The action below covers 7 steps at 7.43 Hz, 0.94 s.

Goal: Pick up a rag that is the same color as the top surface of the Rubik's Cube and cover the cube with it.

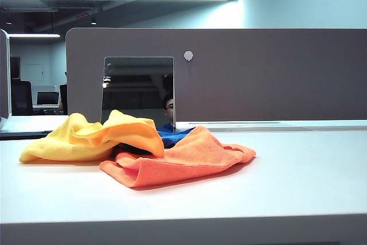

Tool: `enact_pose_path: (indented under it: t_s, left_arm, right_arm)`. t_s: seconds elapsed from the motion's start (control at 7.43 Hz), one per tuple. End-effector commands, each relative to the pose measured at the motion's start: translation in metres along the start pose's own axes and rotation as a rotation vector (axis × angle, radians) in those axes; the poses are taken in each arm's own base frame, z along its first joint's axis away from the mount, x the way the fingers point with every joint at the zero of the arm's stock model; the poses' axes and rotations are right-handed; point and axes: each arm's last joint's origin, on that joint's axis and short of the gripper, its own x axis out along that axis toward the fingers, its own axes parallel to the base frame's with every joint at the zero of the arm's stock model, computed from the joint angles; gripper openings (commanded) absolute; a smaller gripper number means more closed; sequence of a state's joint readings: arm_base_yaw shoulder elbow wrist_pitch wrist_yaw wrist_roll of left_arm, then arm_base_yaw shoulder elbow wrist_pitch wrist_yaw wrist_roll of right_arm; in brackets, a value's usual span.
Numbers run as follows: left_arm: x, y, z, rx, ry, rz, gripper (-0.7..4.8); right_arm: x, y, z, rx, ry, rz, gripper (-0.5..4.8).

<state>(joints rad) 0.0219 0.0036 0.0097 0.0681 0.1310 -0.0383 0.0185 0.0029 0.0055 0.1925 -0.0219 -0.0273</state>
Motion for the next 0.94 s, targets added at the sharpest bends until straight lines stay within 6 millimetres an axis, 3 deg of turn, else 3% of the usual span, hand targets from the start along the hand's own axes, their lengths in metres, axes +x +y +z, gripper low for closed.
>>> enact_pose_path:
  t_s: [0.13,0.94]
  left_arm:
    - [-0.0002,-0.0002,0.0066,0.017,-0.065,0.005,-0.06]
    - [-0.0002,0.0015,0.0044,0.053,-0.043,0.061,-0.06]
  right_arm:
    - [-0.0001,0.0,0.0011,-0.004,-0.012,-0.001,-0.05]
    - [0.0,0.0002,0.0012,-0.003,-0.013,0.001,-0.05]
